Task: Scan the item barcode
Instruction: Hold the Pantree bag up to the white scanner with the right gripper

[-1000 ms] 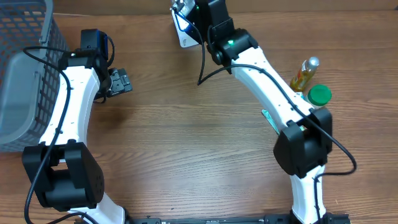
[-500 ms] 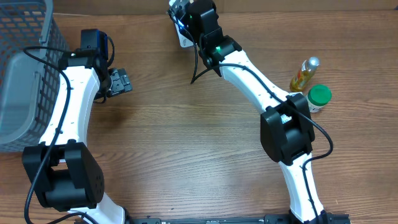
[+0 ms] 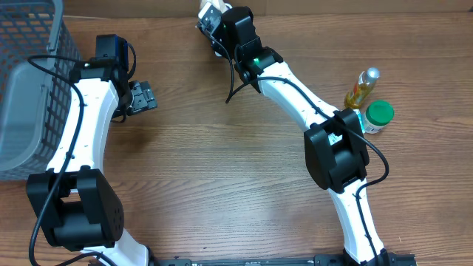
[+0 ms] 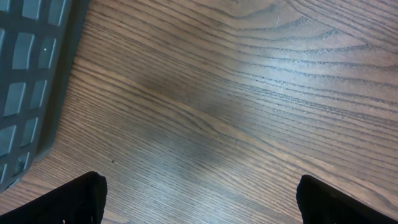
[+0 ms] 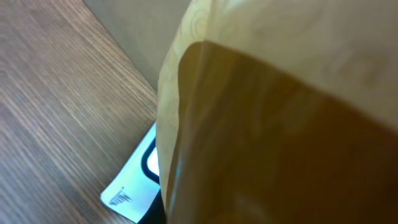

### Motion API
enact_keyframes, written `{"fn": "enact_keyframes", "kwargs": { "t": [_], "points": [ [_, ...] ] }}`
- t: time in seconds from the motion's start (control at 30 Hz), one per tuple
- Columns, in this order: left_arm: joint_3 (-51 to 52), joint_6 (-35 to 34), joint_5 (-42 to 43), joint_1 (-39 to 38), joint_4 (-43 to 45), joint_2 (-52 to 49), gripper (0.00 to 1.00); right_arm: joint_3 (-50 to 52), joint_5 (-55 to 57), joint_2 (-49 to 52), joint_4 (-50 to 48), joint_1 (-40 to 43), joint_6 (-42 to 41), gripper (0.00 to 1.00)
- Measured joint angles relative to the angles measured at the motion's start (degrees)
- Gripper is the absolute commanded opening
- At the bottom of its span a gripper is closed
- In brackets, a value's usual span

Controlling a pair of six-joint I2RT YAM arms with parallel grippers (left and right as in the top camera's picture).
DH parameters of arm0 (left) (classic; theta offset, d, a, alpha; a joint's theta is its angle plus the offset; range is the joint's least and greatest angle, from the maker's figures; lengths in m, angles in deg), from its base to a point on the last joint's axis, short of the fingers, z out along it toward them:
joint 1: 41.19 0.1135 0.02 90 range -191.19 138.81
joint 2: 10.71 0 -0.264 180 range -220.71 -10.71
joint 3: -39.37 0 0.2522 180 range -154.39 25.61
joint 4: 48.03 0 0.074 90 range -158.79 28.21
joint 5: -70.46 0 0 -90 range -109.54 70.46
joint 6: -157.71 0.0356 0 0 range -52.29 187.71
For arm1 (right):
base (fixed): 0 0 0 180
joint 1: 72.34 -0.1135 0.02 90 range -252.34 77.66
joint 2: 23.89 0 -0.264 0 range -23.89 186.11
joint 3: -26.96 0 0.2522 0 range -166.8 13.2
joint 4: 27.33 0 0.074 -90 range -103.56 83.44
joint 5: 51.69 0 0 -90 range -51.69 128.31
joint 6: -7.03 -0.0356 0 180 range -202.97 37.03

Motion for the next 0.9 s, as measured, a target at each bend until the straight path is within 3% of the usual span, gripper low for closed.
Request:
{"fn": "enact_keyframes", "kwargs": {
  "t": [0.9],
  "points": [
    [0.0, 0.0, 0.0, 0.0, 0.0, 0.0, 1.0, 0.0, -6.0, 0.0, 3.7, 0.0, 0.2, 0.04]
  ]
}}
